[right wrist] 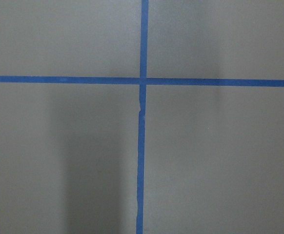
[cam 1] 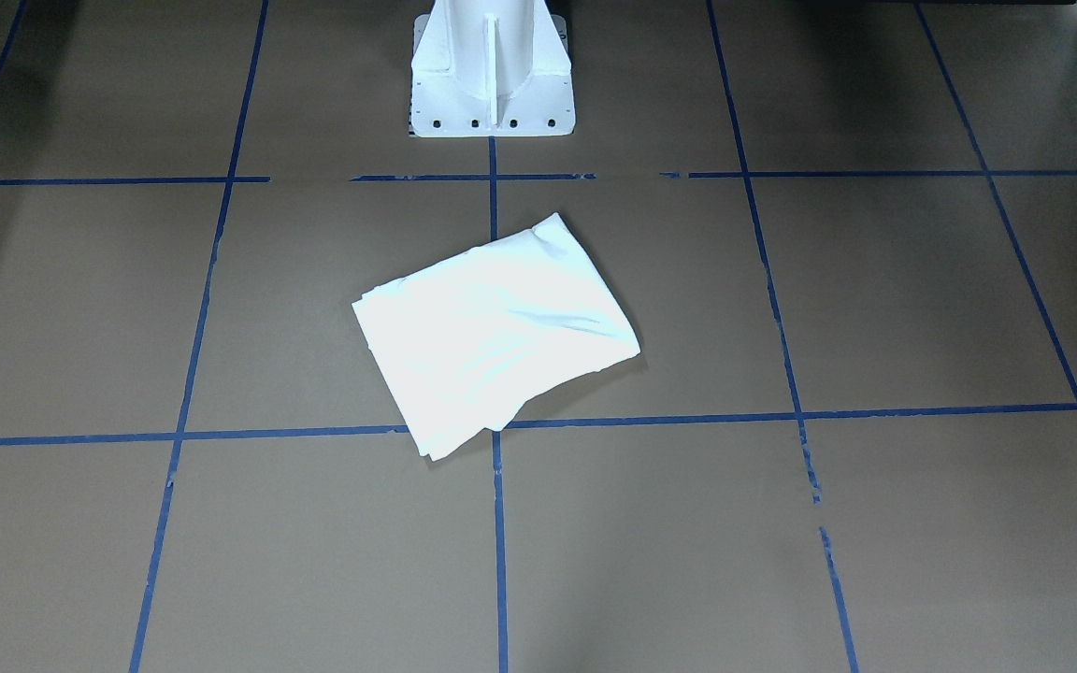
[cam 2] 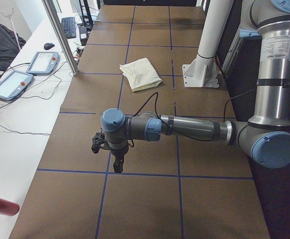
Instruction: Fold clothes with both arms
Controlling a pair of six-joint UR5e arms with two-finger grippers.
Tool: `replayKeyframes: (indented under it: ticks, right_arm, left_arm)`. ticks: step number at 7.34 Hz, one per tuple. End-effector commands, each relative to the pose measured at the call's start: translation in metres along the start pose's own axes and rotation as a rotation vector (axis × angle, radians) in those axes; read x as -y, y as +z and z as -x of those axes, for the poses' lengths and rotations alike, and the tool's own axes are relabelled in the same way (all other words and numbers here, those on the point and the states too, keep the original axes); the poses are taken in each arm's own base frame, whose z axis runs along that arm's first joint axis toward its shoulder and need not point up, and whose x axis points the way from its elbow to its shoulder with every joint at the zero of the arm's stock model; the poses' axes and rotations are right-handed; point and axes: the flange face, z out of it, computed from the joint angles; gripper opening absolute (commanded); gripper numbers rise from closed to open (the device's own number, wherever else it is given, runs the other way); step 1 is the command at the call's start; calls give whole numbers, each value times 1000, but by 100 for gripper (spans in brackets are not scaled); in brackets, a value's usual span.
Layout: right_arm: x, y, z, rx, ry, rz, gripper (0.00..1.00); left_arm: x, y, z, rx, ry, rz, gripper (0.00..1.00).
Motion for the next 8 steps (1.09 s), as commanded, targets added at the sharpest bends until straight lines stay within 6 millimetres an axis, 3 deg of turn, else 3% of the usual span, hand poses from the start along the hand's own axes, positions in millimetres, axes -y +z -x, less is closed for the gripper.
replayKeyframes:
  ticks: [1, 8]
  right_arm:
    - [0, -11, 12, 0, 58, -23, 100]
    - [1, -9, 14, -1, 57, -19, 100]
  left_arm:
    - [1, -1, -1, 0, 3, -3, 100]
    - [2, -2, -3, -15, 2, -5, 100]
